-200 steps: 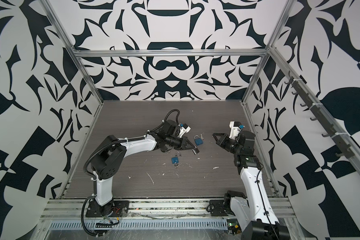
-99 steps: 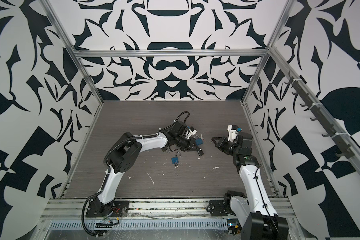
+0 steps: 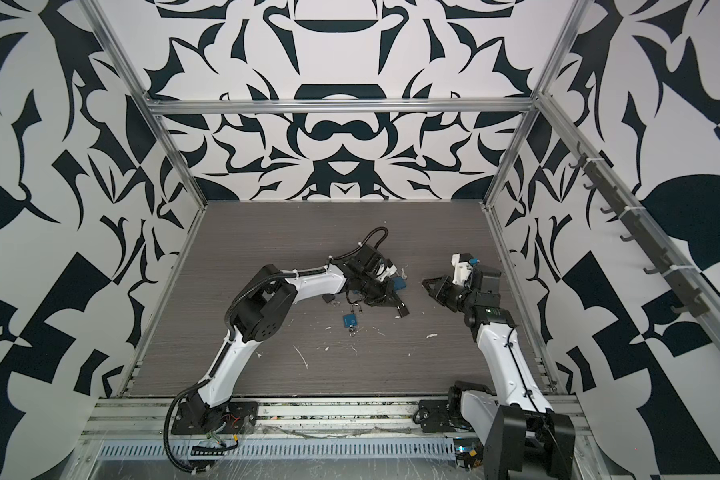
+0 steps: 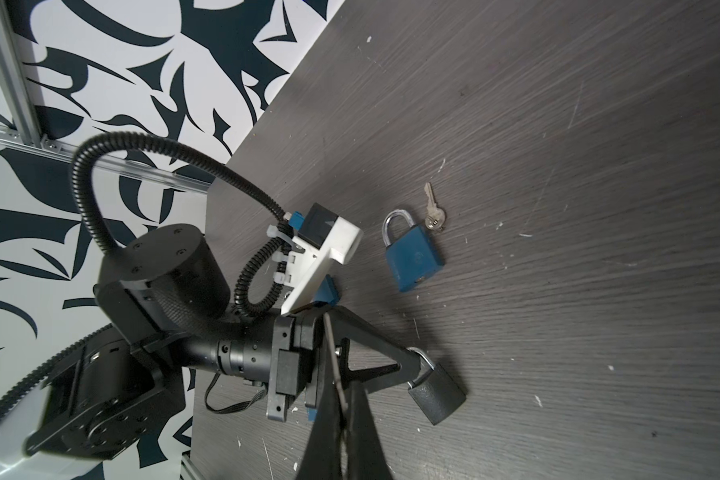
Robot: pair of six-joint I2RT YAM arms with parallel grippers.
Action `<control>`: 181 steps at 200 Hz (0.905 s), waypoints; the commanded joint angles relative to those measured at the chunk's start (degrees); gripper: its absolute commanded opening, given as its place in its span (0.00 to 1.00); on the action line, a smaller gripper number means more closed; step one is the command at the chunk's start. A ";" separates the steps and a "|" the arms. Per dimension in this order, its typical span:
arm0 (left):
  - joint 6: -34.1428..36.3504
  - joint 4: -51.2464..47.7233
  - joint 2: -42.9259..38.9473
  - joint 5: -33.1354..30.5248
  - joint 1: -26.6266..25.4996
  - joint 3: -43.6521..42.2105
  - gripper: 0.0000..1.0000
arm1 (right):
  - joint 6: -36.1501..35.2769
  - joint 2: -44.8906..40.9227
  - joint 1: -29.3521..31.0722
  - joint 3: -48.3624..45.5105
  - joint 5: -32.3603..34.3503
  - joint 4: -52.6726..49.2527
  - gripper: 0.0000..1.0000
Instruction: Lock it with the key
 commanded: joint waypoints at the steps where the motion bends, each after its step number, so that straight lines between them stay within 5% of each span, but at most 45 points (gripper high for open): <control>1: 0.80 -3.56 1.75 -1.00 -0.32 2.08 0.12 | -1.76 0.51 -0.16 -0.51 0.29 0.82 0.00; 55: 0.90 -4.46 1.44 -2.51 -0.25 2.24 0.34 | -1.95 3.44 0.48 -1.46 1.15 1.06 0.00; 133: 1.77 -3.83 -4.52 -5.10 0.81 -1.13 0.38 | -6.32 9.44 6.89 0.68 8.61 -1.61 0.00; 181: -1.92 6.25 -13.42 -5.36 4.01 -10.25 0.38 | -8.07 15.06 9.37 2.81 12.00 -1.83 0.00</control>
